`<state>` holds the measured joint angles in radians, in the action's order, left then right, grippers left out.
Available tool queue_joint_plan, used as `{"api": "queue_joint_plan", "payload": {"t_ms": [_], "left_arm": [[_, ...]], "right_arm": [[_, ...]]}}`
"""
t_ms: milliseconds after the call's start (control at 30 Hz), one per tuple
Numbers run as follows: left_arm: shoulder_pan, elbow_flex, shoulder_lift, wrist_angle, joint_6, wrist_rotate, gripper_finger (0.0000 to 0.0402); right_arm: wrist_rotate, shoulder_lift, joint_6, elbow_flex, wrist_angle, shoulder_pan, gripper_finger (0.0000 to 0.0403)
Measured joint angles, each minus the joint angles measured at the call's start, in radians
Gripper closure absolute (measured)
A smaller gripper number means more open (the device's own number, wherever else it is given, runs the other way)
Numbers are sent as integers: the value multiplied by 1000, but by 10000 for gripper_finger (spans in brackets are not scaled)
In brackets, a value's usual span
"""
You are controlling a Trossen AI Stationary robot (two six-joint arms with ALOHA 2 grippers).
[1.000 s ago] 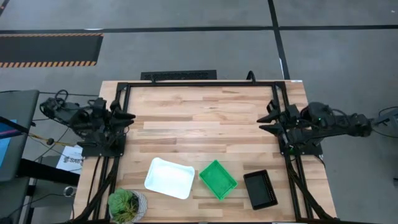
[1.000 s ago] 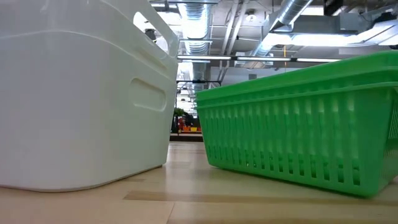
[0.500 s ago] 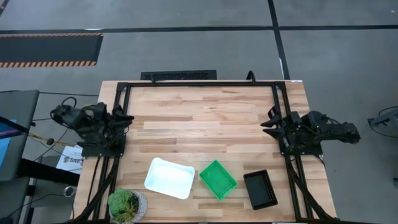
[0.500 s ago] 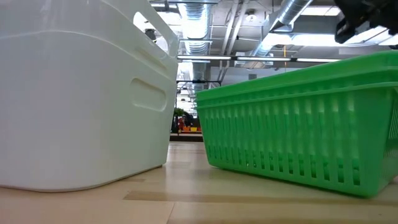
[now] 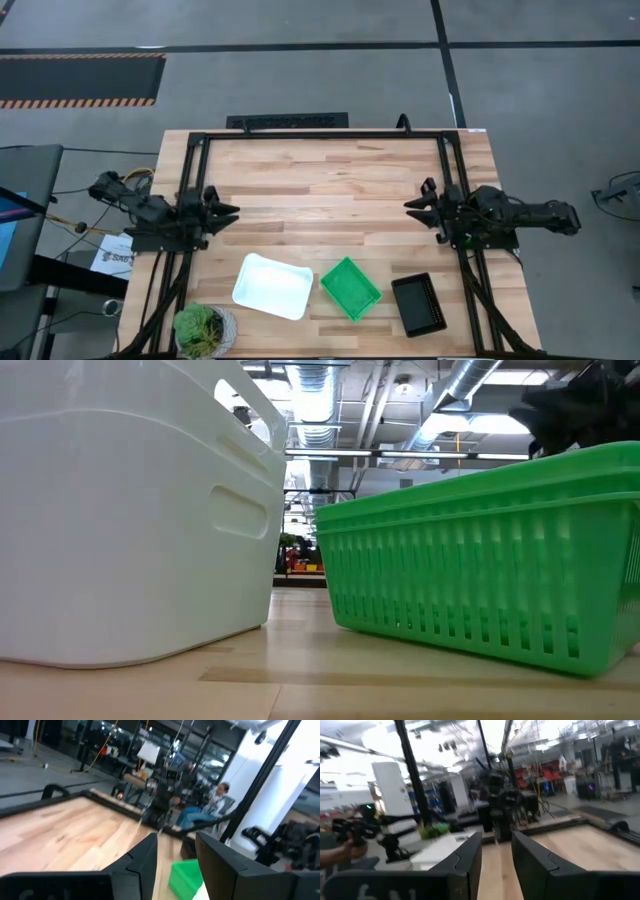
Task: Stack baskets by color
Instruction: Return to Home Position
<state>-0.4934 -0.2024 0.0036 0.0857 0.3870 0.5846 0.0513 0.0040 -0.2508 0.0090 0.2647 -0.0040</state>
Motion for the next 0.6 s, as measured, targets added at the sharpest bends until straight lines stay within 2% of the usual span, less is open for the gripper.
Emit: {"api": "queue_joint_plan", "payload": {"t_ms": [267,600], "left_arm": [[0,153,0,-45,4,38,280],[0,159,0,-66,-72,-1,280]], "right_arm": [[-1,0,12,0,-108,-36,275],[0,1,62,-1,-141,-45,274]]}}
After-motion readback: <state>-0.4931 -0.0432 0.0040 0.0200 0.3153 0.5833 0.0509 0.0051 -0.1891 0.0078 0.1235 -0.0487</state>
